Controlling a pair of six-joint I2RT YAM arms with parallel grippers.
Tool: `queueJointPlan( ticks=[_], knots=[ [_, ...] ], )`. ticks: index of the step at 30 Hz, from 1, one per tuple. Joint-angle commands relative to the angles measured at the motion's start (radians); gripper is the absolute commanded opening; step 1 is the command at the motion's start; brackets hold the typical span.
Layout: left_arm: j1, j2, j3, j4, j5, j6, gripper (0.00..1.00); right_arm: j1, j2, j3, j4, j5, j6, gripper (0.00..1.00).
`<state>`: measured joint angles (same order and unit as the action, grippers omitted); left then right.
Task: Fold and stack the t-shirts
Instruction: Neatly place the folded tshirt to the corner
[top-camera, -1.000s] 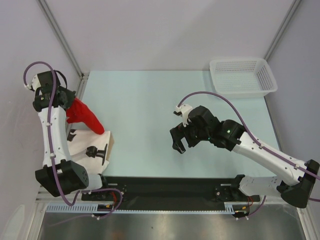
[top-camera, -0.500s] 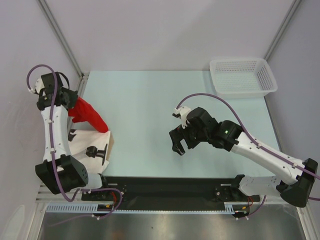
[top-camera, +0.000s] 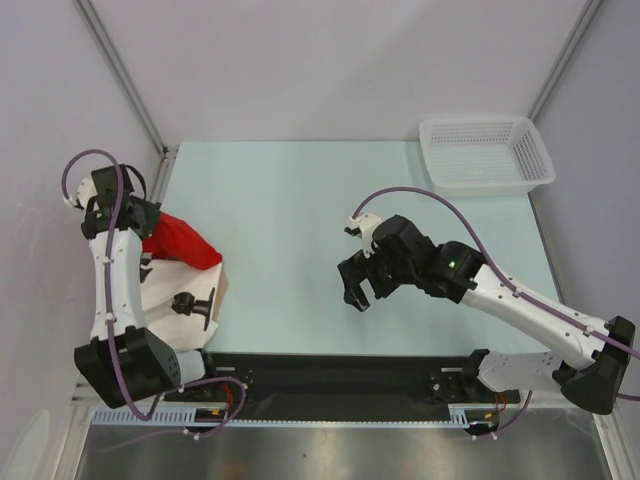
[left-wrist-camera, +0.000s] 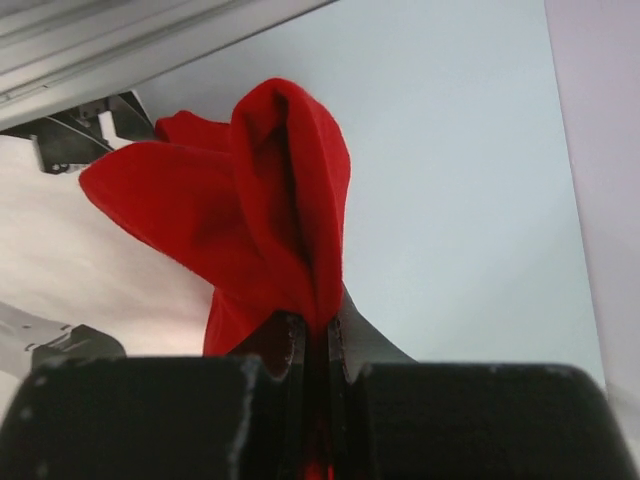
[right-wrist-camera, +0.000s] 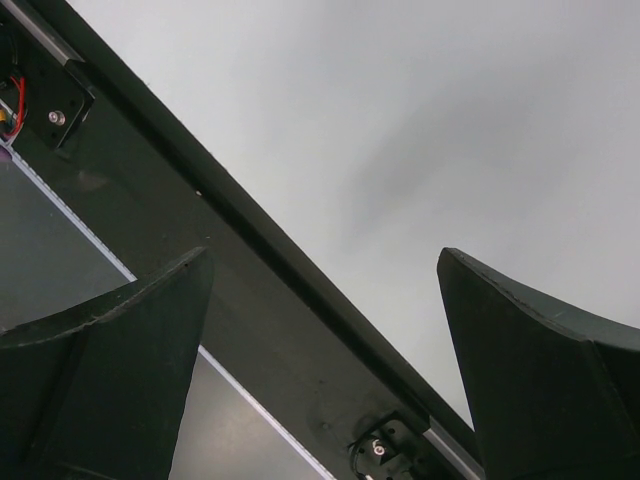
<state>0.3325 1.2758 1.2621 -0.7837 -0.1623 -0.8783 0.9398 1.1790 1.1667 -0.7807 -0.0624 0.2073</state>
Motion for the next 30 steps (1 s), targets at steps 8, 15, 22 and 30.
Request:
queueJointPlan(
  ticks=[8, 15, 22, 30],
  knots=[
    [0.019, -0.200, -0.096, -0.060, -0.115, 0.052, 0.00, 0.007, 0.008, 0.016, 0.015, -0.034, -0.011, 1.00],
    [0.020, -0.309, -0.185, -0.092, -0.189, 0.022, 0.00, 0.007, 0.021, 0.030, 0.001, -0.048, -0.020, 1.00],
    [0.040, -0.400, -0.346, -0.140, -0.246, -0.074, 0.00, 0.013, 0.016, 0.027, -0.011, -0.063, -0.016, 1.00],
    [0.073, -0.490, -0.490, -0.167, -0.241, -0.189, 0.00, 0.019, 0.016, 0.025, -0.023, -0.071, -0.013, 1.00]
  ],
)
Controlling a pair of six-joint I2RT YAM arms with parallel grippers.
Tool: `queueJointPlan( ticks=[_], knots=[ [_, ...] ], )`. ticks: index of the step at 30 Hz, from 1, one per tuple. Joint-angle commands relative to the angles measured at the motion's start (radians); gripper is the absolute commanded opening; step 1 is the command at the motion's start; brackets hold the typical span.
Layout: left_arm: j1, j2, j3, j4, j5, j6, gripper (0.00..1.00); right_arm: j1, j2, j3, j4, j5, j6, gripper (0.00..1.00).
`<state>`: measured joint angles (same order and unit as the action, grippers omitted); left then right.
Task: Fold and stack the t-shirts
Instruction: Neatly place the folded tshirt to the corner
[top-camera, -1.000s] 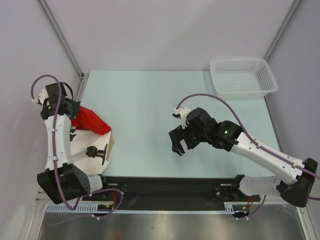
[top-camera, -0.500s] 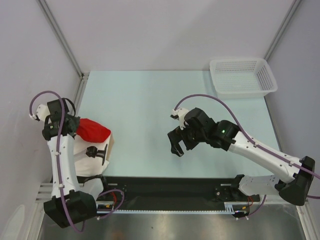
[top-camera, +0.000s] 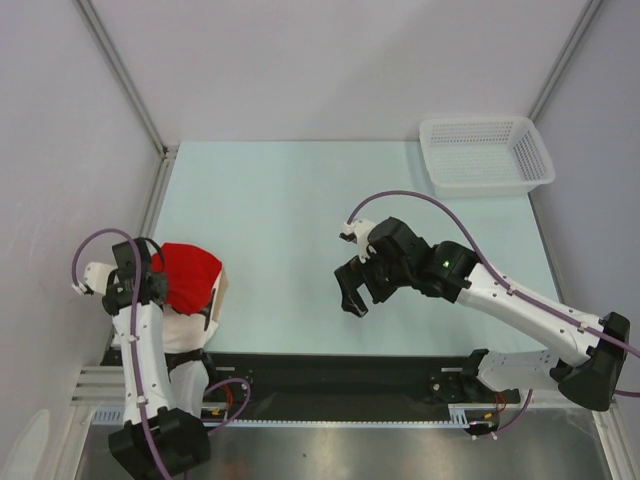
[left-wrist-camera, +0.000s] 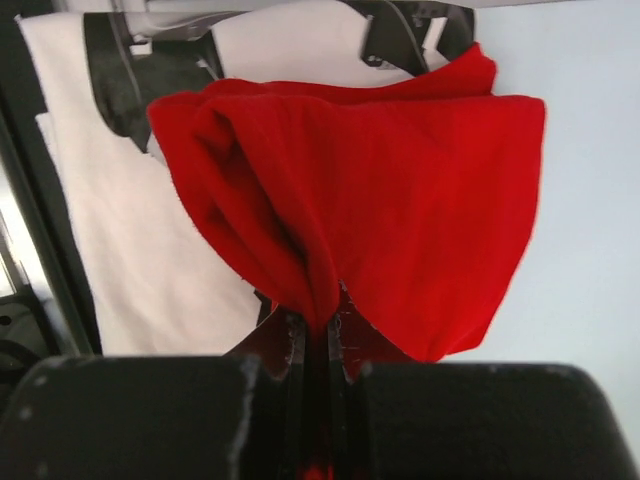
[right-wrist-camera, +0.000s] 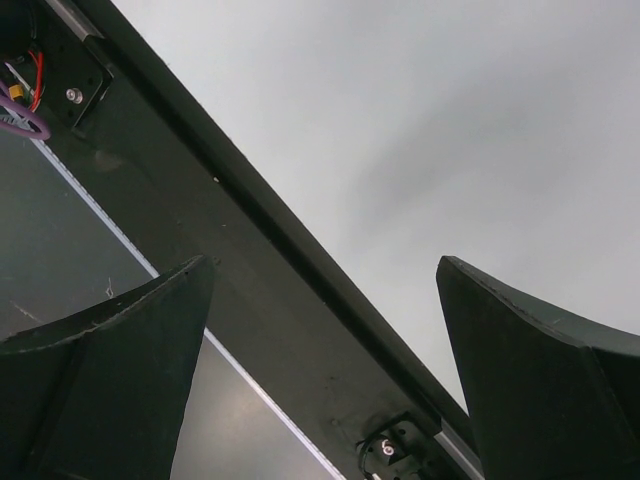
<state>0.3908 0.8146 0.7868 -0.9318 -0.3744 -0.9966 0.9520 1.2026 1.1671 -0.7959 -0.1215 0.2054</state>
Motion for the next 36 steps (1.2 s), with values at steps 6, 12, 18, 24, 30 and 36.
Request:
queueJointPlan(
  ticks=[6, 12, 18, 24, 30, 36],
  knots=[
    [0.023, -0.023, -0.024, -0.039, -0.079, -0.054, 0.00, 0.007, -0.014, 0.020, -0.011, -0.010, -0.009, 1.00],
    [0.045, -0.022, -0.020, -0.079, -0.130, -0.034, 0.00, 0.010, -0.009, 0.017, -0.008, -0.012, -0.009, 1.00],
    [0.046, -0.035, -0.038, -0.111, -0.150, -0.063, 0.00, 0.011, -0.006, 0.017, -0.009, -0.010, -0.011, 1.00],
    [0.046, -0.035, -0.057, -0.148, -0.196, -0.095, 0.00, 0.010, -0.006, 0.011, -0.012, -0.007, -0.017, 1.00],
    [0.049, -0.031, -0.080, -0.173, -0.207, -0.152, 0.17, 0.010, -0.003, 0.008, -0.012, -0.009, -0.020, 1.00],
    [0.063, -0.005, 0.027, -0.240, -0.242, -0.166, 0.60, 0.010, -0.008, -0.004, -0.017, -0.006, -0.023, 1.00]
  ],
)
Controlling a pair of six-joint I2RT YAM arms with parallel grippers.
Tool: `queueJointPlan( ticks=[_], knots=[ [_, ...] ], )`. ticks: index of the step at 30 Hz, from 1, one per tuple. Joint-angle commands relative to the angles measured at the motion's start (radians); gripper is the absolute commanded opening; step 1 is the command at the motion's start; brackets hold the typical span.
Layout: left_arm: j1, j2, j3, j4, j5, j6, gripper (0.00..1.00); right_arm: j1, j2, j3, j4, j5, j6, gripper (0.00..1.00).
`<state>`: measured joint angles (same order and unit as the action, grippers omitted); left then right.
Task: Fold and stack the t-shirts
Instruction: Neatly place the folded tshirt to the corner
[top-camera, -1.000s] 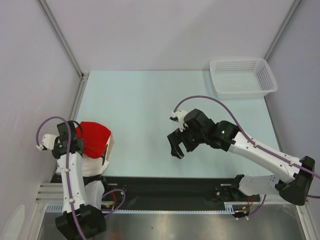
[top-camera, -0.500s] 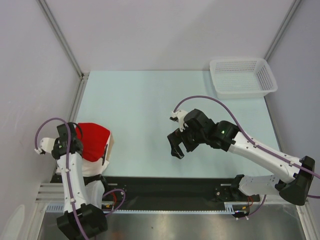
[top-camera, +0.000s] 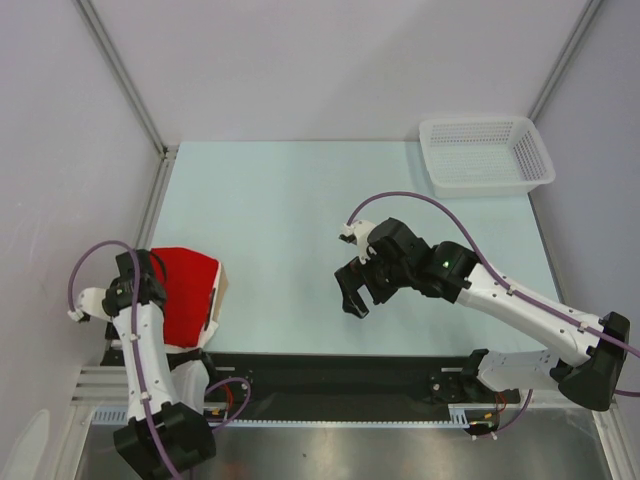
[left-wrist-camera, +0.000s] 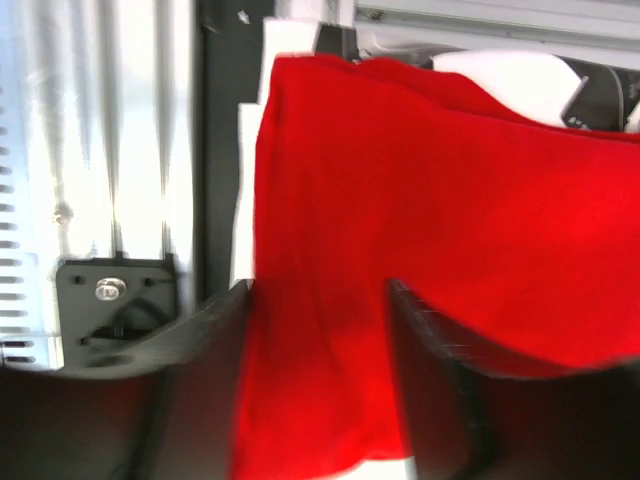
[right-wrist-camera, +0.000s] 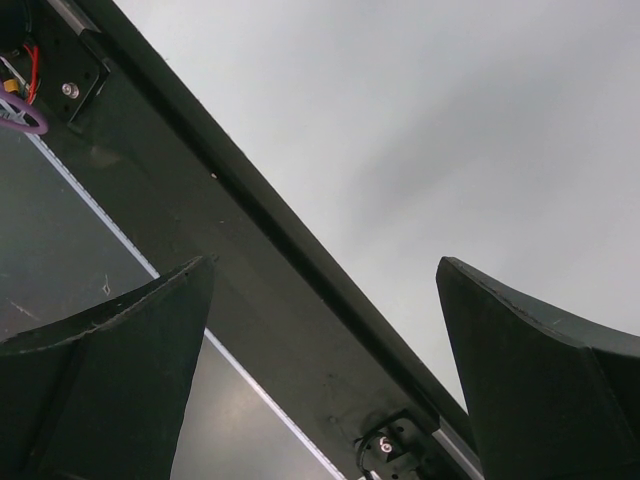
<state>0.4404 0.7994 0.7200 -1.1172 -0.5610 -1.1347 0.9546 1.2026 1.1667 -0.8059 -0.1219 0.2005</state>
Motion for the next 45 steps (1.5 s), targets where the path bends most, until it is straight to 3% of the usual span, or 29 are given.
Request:
queueJointPlan(
  ticks=[1, 2, 5, 9, 10, 11, 14, 16, 17, 23, 27, 32, 35, 39, 43, 45],
  knots=[
    [0.014, 0.023, 0.116, -0.085, -0.060, -0.040, 0.67, 0.007, -0.008, -0.006, -0.009, -0.004, -0.021, 1.00],
    [0.014, 0.027, 0.137, -0.095, -0.056, -0.045, 0.84, 0.006, -0.005, -0.006, -0.007, -0.004, -0.021, 1.00],
    [0.012, 0.035, 0.199, -0.095, 0.053, -0.036, 0.92, 0.001, 0.002, -0.002, -0.007, -0.010, -0.036, 1.00],
    [-0.131, 0.012, 0.213, -0.056, 0.131, -0.094, 0.79, -0.004, 0.040, 0.025, -0.006, -0.022, -0.049, 1.00],
    [-0.164, 0.005, 0.204, -0.027, 0.134, -0.088, 0.73, -0.004, 0.048, 0.031, -0.004, -0.022, -0.050, 1.00],
    [-0.183, -0.006, 0.193, 0.014, 0.157, -0.067, 0.54, -0.004, 0.055, 0.037, -0.001, -0.024, -0.050, 1.00],
    [-0.187, -0.009, 0.083, 0.190, 0.274, -0.029, 0.22, -0.004, 0.081, 0.059, 0.007, -0.028, -0.050, 1.00],
    [-0.164, 0.007, 0.021, 0.223, 0.309, -0.031, 0.04, -0.002, 0.092, 0.073, 0.011, -0.025, -0.047, 1.00],
    [-0.163, 0.023, 0.015, 0.208, 0.299, -0.040, 0.00, -0.002, 0.094, 0.077, 0.005, -0.024, -0.050, 1.00],
    [-0.056, 0.020, -0.001, -0.010, 0.211, -0.099, 0.00, -0.011, 0.098, 0.077, 0.000, -0.010, -0.064, 1.00],
    [0.001, 0.052, -0.080, -0.018, 0.131, -0.122, 0.00, -0.014, 0.104, 0.067, 0.022, -0.025, -0.050, 1.00],
    [0.027, 0.063, -0.130, 0.048, 0.213, -0.117, 0.00, -0.019, 0.092, 0.060, 0.022, -0.007, -0.052, 1.00],
    [0.011, 0.081, 0.022, -0.004, 0.213, -0.109, 0.00, -0.031, 0.075, 0.038, 0.019, -0.004, -0.053, 1.00],
    [-0.153, 0.106, 0.330, -0.017, 0.109, -0.187, 0.00, -0.066, 0.048, -0.009, 0.039, -0.038, -0.041, 1.00],
    [-0.163, 0.185, 0.377, 0.133, 0.163, -0.076, 0.00, -0.083, 0.072, 0.010, 0.034, -0.064, -0.056, 1.00],
    [-0.163, 0.216, 0.339, 0.293, 0.266, 0.005, 0.00, -0.091, 0.090, 0.043, 0.025, -0.068, -0.070, 1.00]
  ],
)
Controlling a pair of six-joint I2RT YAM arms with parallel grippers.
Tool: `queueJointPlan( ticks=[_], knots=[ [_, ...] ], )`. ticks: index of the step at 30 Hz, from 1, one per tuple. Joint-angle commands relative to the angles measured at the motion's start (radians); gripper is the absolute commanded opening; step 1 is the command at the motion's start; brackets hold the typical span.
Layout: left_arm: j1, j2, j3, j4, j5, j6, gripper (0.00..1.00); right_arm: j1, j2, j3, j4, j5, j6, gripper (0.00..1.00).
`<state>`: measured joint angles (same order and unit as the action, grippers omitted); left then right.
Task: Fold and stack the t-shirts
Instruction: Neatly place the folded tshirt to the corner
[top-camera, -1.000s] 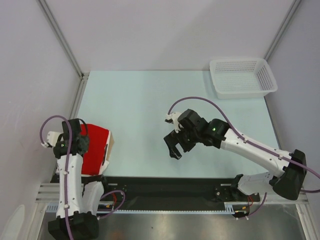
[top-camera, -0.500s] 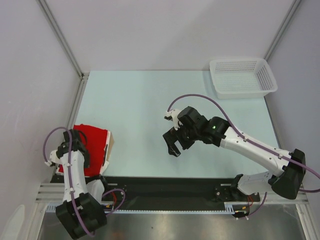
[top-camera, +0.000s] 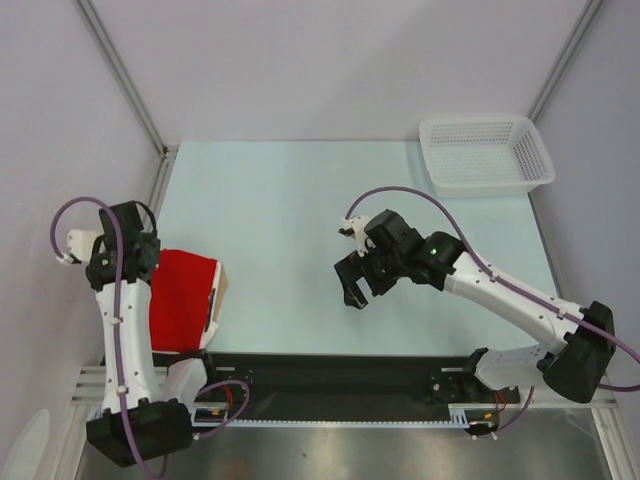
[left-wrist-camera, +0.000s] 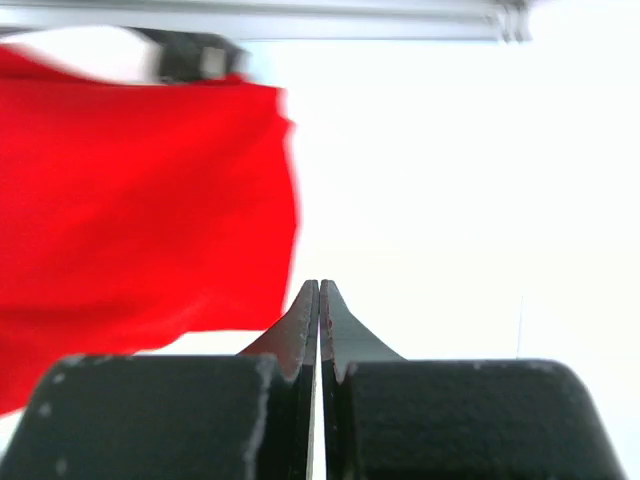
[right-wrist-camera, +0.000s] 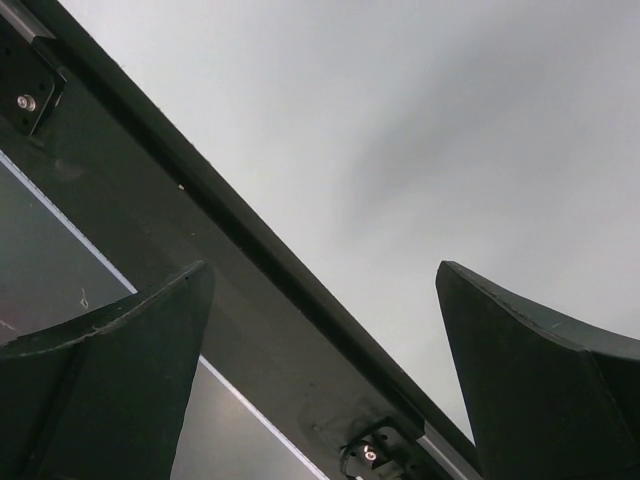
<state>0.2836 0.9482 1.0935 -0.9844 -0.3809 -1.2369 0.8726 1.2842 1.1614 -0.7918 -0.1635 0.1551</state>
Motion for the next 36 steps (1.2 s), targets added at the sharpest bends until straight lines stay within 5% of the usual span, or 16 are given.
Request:
queueJointPlan(
  ticks=[1, 7, 20, 31, 36],
  knots=[
    [-0.006, 0.067, -0.052, 0.226, 0.121, 0.137, 0.00, -0.017, 0.030, 0.061, 0.005, -0.027, -0.026, 1.00],
    [0.037, 0.029, -0.343, 0.907, 0.382, 0.297, 0.01, -0.066, 0.110, 0.158, -0.035, -0.073, -0.003, 1.00],
    [0.255, 0.418, -0.541, 1.443, 0.902, 0.317, 0.00, -0.095, 0.205, 0.172, -0.004, -0.114, 0.093, 1.00],
    [0.394, 0.621, -0.590, 1.733, 1.097, 0.297, 0.00, -0.086, 0.173, 0.144, 0.011, -0.094, 0.175, 1.00],
    [0.275, 0.393, -0.491, 1.415, 1.002, 0.421, 0.00, -0.087, 0.123, 0.132, 0.020, -0.057, 0.213, 1.00]
  ],
)
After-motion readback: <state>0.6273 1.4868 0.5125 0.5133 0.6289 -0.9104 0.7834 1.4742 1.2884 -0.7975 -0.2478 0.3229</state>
